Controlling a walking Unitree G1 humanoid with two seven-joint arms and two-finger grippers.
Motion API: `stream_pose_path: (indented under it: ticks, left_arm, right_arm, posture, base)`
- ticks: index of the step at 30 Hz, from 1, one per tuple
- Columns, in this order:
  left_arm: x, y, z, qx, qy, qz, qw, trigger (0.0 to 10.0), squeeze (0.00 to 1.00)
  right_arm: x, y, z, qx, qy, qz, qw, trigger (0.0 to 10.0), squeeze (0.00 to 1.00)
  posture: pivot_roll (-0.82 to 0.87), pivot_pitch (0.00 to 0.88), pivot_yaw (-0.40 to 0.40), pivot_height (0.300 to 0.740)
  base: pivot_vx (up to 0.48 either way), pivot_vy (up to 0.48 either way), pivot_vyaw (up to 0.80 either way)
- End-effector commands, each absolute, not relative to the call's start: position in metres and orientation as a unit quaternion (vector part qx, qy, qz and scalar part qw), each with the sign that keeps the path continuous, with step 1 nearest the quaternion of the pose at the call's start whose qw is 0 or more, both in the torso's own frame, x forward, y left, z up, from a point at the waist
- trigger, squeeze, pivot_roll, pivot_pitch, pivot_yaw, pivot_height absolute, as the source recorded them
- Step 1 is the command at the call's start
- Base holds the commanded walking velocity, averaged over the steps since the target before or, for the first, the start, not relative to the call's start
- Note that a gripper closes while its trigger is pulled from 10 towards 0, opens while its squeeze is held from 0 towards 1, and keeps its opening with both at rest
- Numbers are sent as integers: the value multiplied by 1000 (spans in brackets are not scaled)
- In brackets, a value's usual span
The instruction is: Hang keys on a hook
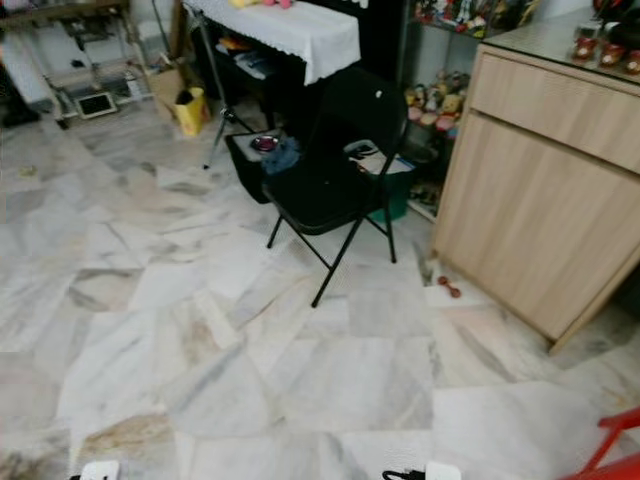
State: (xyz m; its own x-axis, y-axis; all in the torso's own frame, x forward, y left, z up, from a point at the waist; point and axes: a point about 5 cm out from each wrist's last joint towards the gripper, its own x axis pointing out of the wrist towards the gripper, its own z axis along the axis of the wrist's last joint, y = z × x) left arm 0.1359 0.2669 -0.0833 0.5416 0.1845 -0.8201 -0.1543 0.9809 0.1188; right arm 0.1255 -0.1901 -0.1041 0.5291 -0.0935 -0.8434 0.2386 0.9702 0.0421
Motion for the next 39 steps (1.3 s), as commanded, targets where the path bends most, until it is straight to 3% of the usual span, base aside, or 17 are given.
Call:
stream_pose_path:
  ticks: [1, 14, 17, 22, 30, 39]
  left_arm:
    - [129, 268, -86, 15, 482, 97, 871, 10000, 0]
    - [127, 250, -92, 2, 483, 78, 872, 10000, 0]
    - [126, 247, -93, -2, 483, 80, 872, 10000, 0]
    - [123, 245, -94, -19, 485, 97, 869, 10000, 0]
    - [120, 247, -95, -13, 490, 91, 867, 10000, 0]
    - [121, 251, -93, 1, 481, 92, 872, 10000, 0]
  right_arm:
    - [120, -194, -106, 79, 485, -97, 866, 10000, 0]
    - [126, -211, -102, 53, 487, -113, 864, 10000, 0]
    - [126, -214, -101, 65, 484, -137, 862, 10000, 0]
    - [136, -210, -99, 50, 479, -102, 870, 10000, 0]
    - [137, -208, -99, 49, 476, -100, 872, 10000, 0]
    - [124, -218, -101, 51, 493, -103, 862, 10000, 0]
  posture:
    - [122, 0, 52, 740]
    - [150, 0, 4, 740]
    - [149, 0, -6, 740]
    - [153, 0, -27, 740]
    - [139, 0, -7, 740]
    - [144, 0, 0, 740]
  base:
    - [0, 0, 0]
    - [0, 0, 0]
    - [0, 0, -606]
    - [0, 0, -738]
    - [0, 0, -744]
    - [0, 0, -743]
